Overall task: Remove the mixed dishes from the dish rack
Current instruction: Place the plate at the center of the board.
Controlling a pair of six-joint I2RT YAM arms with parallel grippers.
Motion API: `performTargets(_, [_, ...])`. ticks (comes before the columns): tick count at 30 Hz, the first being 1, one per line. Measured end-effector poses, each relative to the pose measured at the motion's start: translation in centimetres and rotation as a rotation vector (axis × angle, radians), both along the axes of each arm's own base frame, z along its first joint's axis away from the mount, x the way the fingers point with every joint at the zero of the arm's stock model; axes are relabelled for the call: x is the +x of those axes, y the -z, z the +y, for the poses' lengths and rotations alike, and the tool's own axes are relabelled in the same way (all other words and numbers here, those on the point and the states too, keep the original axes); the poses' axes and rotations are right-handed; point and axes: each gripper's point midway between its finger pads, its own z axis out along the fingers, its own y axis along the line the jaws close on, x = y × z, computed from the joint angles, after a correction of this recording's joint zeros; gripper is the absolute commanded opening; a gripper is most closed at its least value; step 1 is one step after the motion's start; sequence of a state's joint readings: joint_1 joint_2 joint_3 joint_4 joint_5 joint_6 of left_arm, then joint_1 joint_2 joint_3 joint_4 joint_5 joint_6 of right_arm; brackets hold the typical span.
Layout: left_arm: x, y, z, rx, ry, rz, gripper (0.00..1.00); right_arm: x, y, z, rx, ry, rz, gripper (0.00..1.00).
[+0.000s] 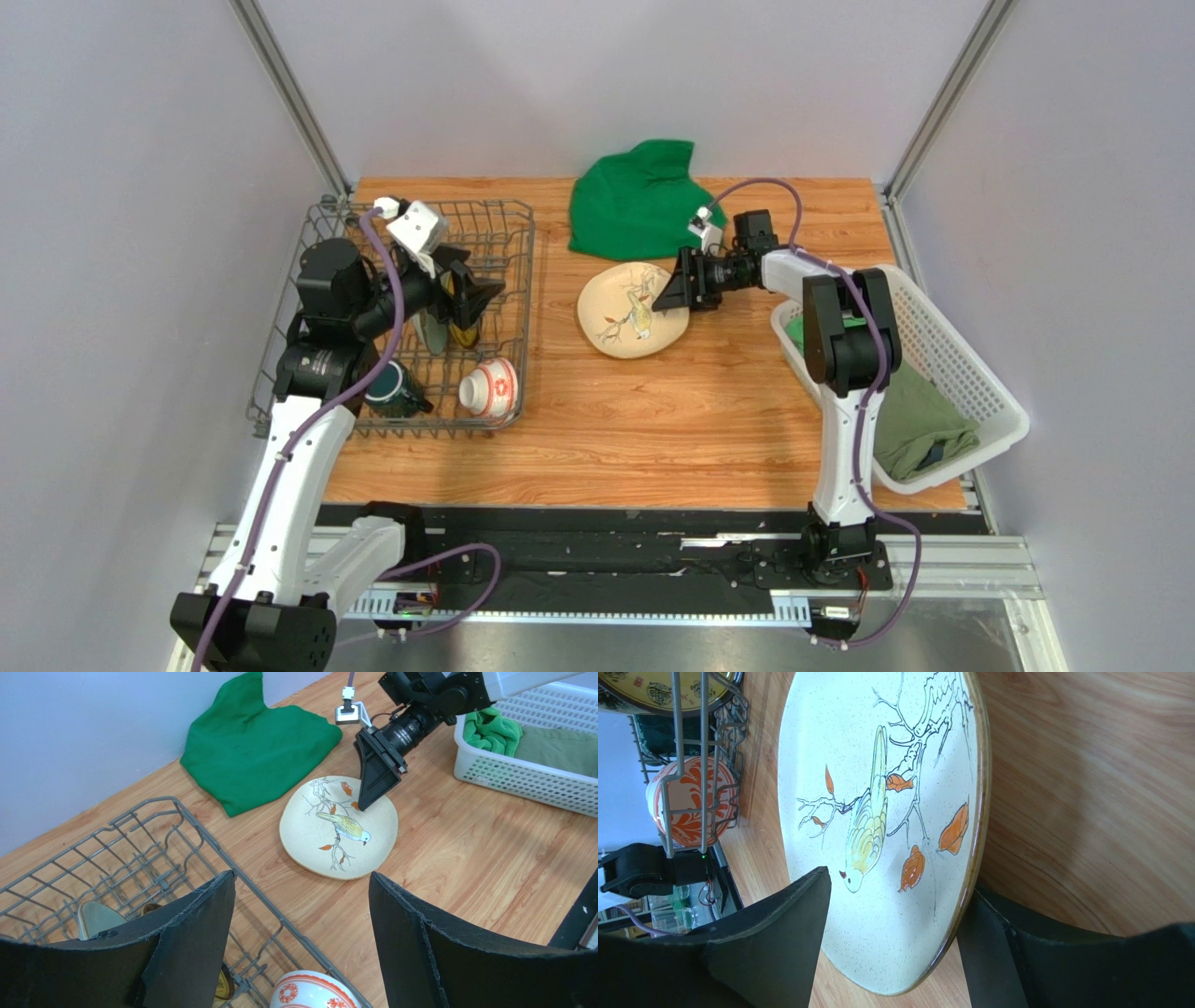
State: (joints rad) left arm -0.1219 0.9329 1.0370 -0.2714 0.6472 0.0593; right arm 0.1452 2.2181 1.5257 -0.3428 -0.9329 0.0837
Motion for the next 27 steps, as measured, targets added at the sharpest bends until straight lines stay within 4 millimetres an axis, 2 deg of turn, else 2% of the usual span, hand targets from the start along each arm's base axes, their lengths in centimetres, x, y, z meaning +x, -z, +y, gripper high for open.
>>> performTargets(10, [0.8, 0.0, 1.3, 0.042, -0.077, -0.034, 0.78, 0.2, -0.1, -1.9, -0.145, 0.064, -0.013, 0.70])
performTargets(19, [3.4, 1.3, 5.8, 0.161, -0.338, -0.036, 0.79, 0.8, -0.6, -4.0, -0.272, 0.135, -0.045, 0.72])
performTargets(22, [4.6, 2.5, 7.5, 0.213, -0.427, -0.010, 0.79, 1.0, -1.7, -4.7, -0.310, 0.163, -0.075, 0.74])
performTargets(27, [6.3, 5.0, 10.0, 0.293, -0.562, 0.055, 0.79, 1.7, -4.7, -5.5, -0.348, 0.209, -0.156, 0.76])
